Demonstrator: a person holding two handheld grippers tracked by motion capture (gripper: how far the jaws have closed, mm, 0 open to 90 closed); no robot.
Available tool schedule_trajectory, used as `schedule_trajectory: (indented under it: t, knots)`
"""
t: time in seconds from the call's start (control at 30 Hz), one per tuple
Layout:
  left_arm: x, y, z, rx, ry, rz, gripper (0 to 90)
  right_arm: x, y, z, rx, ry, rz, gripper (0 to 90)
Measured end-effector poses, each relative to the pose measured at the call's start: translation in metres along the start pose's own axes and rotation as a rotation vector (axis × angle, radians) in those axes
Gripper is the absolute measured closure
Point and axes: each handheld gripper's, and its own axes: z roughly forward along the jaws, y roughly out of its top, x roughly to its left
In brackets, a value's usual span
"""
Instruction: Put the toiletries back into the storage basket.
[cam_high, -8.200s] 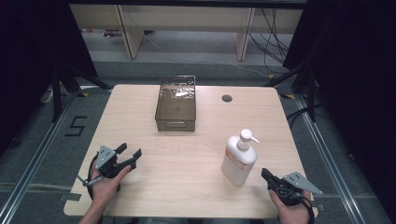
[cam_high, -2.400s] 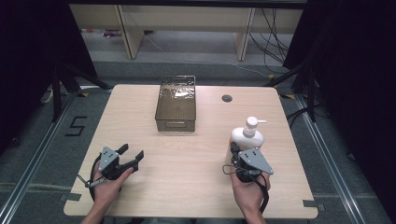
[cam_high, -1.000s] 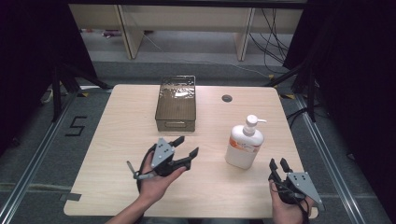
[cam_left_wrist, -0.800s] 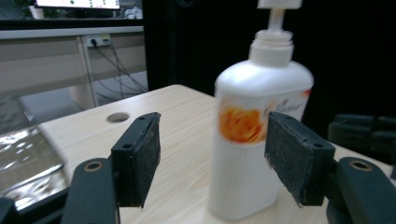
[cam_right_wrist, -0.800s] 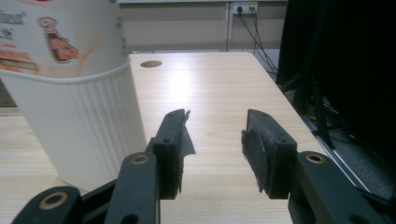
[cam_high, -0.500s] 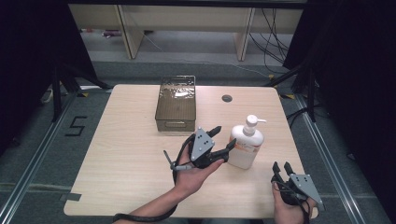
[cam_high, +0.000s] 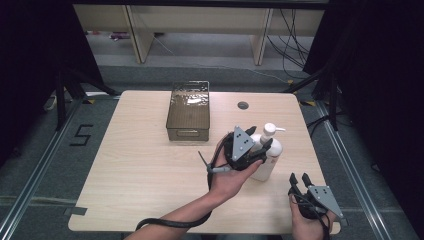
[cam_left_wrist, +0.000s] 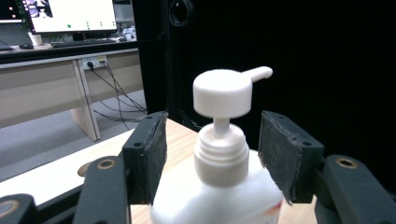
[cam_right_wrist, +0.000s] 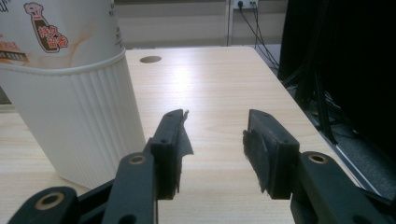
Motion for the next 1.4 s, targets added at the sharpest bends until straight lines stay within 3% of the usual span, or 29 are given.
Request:
schedule_trajectory:
  t: [0.23, 0.3, 0.53, 0.6, 0.67, 0.8, 0.87, 1.17, 1.3, 1.33, 1.4]
  knots:
    - [-0.007, 0.006, 0.013, 0.006, 0.028, -0.009, 41.7, 0.001, 0.000, 0.000, 0.013, 0.006, 0.024, 57.1]
    - [-0.008, 0.006, 0.015, 0.008, 0.029, -0.009, 42.2, 0.000, 0.000, -0.001, 0.024, -0.005, 0.000, 57.1]
    - [-0.010, 0.011, 0.020, 0.011, 0.056, -0.011, 50.2, -0.001, -0.001, 0.002, 0.000, 0.019, 0.021, 56.7]
    - [-0.011, 0.011, 0.021, 0.017, 0.063, -0.012, 52.1, -0.002, 0.000, 0.001, 0.033, 0.001, 0.001, 56.6]
    - [-0.011, 0.011, 0.021, 0.021, 0.066, -0.011, 53.4, 0.000, 0.000, 0.001, 0.039, 0.007, 0.022, 56.5]
    - [-0.013, 0.011, 0.022, 0.027, 0.063, -0.010, 56.9, -0.001, -0.001, 0.002, 0.034, 0.008, 0.015, 56.5]
    - [-0.012, 0.012, 0.022, 0.020, 0.069, 0.011, 58.5, -0.001, -0.001, 0.002, 0.033, 0.014, 0.010, 56.4]
    - [-0.004, 0.014, 0.015, 0.028, 0.011, 0.005, 59.3, -0.002, -0.002, 0.004, 0.026, 0.015, 0.012, 56.3]
    - [0.003, 0.022, 0.007, 0.018, 0.010, 0.022, 59.4, -0.002, -0.002, 0.003, 0.015, 0.002, -0.003, 56.2]
    - [0.004, 0.024, 0.005, 0.015, -0.003, 0.007, 59.4, -0.001, -0.002, 0.003, 0.019, 0.009, 0.014, 56.1]
    - [0.009, 0.028, 0.001, 0.008, 0.009, 0.020, 59.4, -0.001, -0.002, 0.004, 0.021, 0.007, 0.015, 56.1]
